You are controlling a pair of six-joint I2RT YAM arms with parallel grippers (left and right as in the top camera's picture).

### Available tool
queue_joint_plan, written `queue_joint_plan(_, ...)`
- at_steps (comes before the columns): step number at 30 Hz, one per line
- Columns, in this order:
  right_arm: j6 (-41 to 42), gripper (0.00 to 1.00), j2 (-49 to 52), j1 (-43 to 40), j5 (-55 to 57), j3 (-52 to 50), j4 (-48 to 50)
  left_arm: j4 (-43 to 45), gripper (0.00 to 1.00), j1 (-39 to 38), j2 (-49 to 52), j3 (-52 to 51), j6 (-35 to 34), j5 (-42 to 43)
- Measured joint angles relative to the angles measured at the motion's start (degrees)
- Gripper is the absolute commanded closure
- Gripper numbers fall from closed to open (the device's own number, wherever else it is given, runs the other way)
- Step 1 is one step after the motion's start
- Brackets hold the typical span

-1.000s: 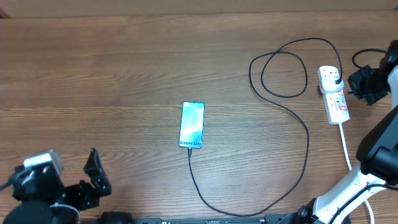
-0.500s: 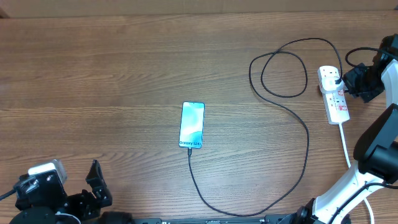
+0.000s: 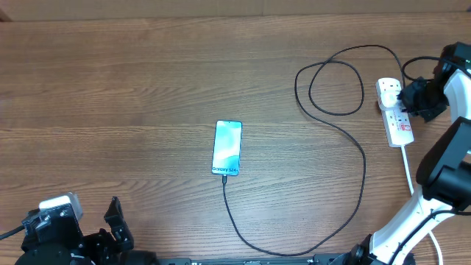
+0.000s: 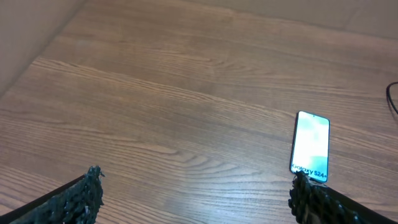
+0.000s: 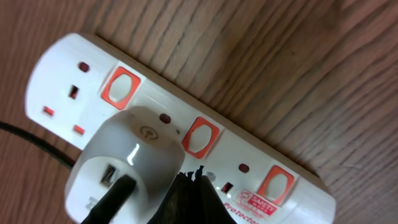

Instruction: Plug charger to phone and switch on socket

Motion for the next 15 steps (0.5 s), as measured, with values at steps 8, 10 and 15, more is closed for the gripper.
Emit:
queue_joint_plan(8, -0.02, 0.96, 0.70, -0.09, 0.20, 0.00, 1.09, -0.09, 0.00, 0.00, 0.00, 0.00, 0.00, 0.02)
queue_joint_plan(10, -0.04, 0.96, 0.70, -0.07, 0.28, 0.00, 1.22, -0.09, 0.00, 0.00, 0.00, 0.00, 0.00, 0.02)
queue_joint_plan(15, -0.04, 0.96, 0.70, -0.07, 0.63, 0.00, 1.64, -0.09, 0.00, 0.00, 0.00, 0.00, 0.00, 0.02)
